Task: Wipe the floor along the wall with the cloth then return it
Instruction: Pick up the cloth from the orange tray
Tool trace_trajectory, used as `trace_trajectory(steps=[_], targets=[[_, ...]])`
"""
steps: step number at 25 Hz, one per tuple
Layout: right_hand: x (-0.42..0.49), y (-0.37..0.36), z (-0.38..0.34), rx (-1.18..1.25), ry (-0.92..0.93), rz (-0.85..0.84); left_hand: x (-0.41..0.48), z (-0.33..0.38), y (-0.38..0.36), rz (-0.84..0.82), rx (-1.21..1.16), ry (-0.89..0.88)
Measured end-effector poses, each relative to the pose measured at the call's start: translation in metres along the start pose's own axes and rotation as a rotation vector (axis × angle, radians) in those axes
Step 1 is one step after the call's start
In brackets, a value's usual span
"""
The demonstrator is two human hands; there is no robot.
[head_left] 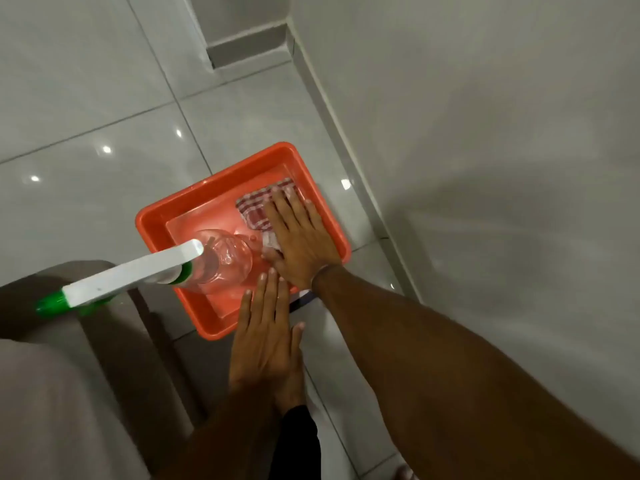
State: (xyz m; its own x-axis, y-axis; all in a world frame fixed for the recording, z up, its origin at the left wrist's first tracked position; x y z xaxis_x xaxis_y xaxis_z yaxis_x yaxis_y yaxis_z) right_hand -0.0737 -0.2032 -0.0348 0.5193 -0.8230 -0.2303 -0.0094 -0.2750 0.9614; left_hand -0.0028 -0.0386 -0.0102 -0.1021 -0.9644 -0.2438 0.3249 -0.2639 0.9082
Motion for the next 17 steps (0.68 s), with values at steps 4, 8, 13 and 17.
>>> trace_trajectory(steps=[4,8,13,17], targets=[[0.029,-0.018,0.003,-0.003,0.017,-0.053,0.004,0.002,-0.007,0.069,0.032,0.033],[0.032,-0.029,0.008,-0.063,0.086,-0.062,0.001,-0.005,-0.018,0.096,0.057,0.004],[0.040,-0.029,0.007,-0.041,0.077,-0.098,0.001,-0.003,-0.021,0.145,0.056,0.007],[0.043,-0.022,0.013,-0.001,0.071,-0.118,0.001,-0.002,-0.021,0.129,0.068,0.014]])
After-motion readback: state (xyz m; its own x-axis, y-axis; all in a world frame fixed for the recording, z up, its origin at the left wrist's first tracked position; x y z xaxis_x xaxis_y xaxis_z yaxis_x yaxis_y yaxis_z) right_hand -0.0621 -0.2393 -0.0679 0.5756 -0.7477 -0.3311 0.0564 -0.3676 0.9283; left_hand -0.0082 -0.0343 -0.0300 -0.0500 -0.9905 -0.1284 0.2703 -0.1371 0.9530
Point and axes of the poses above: each hand's wrist, its own x-axis towards the middle knuckle, its own y-axis out of the back of the hand, z = x × y, the point moved 4 cm from there along x, towards the middle knuckle, and after that the axes turned 2 degrees about -y, right-handed, at the moved point
